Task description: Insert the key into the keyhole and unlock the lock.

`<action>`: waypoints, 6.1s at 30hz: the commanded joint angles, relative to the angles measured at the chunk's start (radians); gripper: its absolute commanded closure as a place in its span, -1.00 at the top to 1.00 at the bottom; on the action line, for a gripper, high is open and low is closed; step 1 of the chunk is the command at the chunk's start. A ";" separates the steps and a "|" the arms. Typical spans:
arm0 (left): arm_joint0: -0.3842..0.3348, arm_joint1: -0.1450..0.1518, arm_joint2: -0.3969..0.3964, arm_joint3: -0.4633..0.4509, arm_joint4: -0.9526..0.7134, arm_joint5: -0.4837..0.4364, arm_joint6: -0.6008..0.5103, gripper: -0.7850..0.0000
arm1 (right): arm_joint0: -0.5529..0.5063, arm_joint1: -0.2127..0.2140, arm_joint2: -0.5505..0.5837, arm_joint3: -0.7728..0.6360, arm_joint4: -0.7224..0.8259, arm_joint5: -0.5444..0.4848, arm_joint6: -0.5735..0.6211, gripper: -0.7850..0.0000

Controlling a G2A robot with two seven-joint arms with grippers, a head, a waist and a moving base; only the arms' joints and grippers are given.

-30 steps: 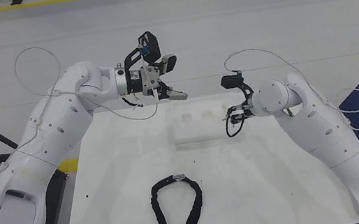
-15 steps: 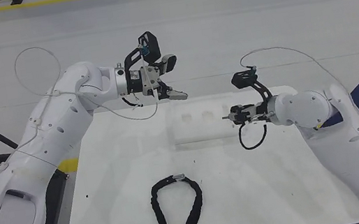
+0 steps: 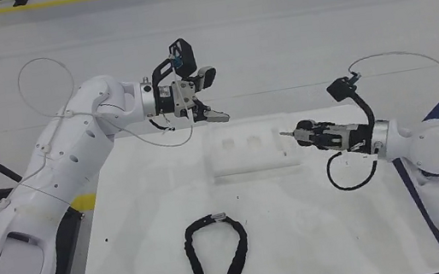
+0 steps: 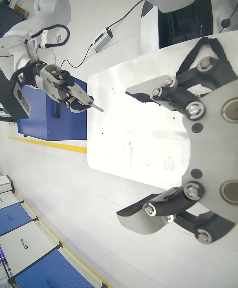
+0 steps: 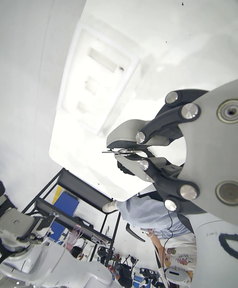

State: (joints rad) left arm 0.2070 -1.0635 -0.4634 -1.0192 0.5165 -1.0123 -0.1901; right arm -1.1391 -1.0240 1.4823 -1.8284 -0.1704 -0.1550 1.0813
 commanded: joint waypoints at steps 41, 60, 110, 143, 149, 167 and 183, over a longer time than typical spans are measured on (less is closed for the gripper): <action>0.025 0.002 -0.005 -0.016 0.017 0.025 -0.001 1.00 | -0.160 0.018 0.144 -0.017 0.140 -0.115 -0.101 -1.00; 0.234 0.061 -0.012 -0.122 0.313 0.000 0.037 1.00 | -0.160 0.018 0.144 -0.017 0.140 -0.115 -0.101 -1.00; 0.267 0.157 0.246 -0.185 0.253 0.000 0.078 1.00 | -0.160 0.018 0.144 -0.017 0.140 -0.115 -0.101 -1.00; 0.451 0.122 0.192 -0.058 0.940 0.151 0.610 1.00 | -0.160 0.018 0.144 -0.017 0.140 -0.115 -0.101 -1.00; 0.453 0.096 0.193 -0.025 0.968 0.136 0.629 1.00 | -0.160 0.018 0.144 -0.017 0.140 -0.115 -0.101 -1.00; 0.457 0.041 0.174 0.073 1.016 0.110 0.655 -0.89 | -0.160 0.018 0.144 -0.017 0.140 -0.115 -0.101 -1.00; 0.460 0.074 0.057 -0.051 0.967 0.079 0.701 -1.00 | -0.160 0.018 0.144 -0.017 0.140 -0.115 -0.101 -1.00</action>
State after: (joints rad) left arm 0.6652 -0.9953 -0.3940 -1.0511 1.4904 -0.9296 0.5148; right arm -1.2991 -1.0057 1.6262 -1.8456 -0.0300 -0.2704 0.9803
